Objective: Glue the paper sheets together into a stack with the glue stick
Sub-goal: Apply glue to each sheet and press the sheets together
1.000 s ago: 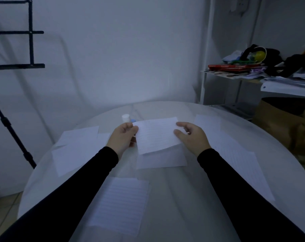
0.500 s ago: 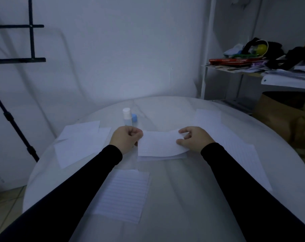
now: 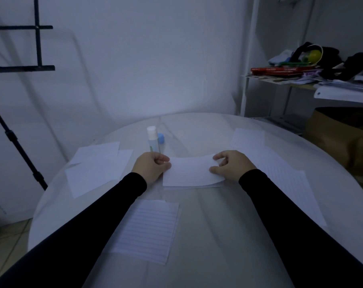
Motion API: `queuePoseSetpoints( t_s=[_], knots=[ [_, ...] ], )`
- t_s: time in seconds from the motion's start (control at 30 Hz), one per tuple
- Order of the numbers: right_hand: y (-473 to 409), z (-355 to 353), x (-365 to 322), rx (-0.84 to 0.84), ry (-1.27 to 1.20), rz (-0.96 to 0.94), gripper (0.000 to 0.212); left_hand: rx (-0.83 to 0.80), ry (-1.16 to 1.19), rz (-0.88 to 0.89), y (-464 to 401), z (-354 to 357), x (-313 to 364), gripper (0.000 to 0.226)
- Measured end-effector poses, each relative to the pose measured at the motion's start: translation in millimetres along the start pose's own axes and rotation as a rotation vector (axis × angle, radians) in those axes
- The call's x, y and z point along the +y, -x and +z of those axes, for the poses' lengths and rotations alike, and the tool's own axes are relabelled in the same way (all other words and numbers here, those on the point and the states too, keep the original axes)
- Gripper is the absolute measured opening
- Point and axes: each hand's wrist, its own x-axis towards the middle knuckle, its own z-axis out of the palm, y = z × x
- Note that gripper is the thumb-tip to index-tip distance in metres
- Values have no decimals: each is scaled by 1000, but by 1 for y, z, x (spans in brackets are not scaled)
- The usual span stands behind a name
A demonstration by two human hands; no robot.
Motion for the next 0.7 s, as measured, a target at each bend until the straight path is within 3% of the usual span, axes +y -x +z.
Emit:
queuePoseSetpoints(
  t_s=[0.7],
  knots=[
    [5, 1, -2, -27, 99, 55, 46, 32, -224, 93, 3, 9, -2, 18]
  ],
)
